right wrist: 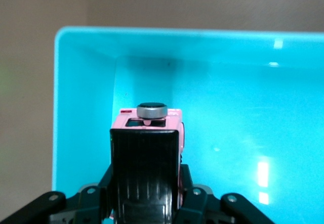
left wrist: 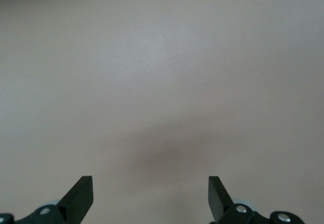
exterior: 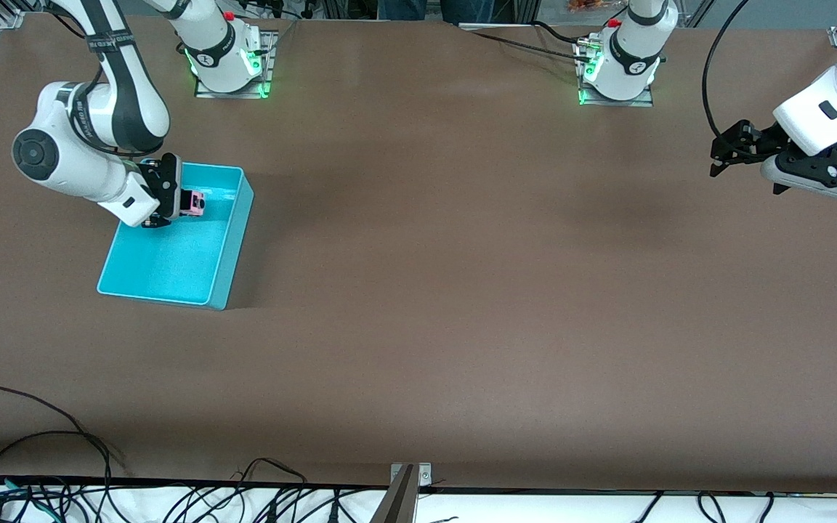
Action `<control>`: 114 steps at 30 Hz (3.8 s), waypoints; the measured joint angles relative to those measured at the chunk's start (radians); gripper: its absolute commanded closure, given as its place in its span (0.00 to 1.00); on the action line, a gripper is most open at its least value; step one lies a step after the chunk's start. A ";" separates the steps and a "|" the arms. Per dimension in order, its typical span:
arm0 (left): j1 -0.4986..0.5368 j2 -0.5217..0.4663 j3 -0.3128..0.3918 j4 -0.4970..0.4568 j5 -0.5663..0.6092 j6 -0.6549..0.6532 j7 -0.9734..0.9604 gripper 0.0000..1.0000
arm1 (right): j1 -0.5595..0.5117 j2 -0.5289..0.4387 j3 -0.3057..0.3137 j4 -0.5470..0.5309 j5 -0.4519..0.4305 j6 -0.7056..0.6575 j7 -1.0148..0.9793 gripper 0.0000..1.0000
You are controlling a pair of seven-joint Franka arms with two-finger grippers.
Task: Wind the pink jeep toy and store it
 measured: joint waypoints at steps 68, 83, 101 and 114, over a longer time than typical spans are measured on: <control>-0.001 0.000 0.000 0.000 0.000 0.000 0.000 0.00 | 0.007 -0.042 -0.022 0.908 0.004 -0.760 1.296 0.00; -0.001 0.000 0.000 0.000 0.000 0.000 0.000 0.00 | 0.005 -0.034 -0.048 0.937 -0.034 -0.802 1.430 0.00; -0.001 0.000 0.000 0.000 0.000 0.000 0.000 0.00 | 0.015 -0.146 -0.022 0.790 -0.088 -0.744 1.549 0.00; -0.002 0.000 0.000 0.000 0.000 0.000 0.000 0.00 | 0.015 -0.134 -0.022 0.791 -0.092 -0.727 1.547 0.00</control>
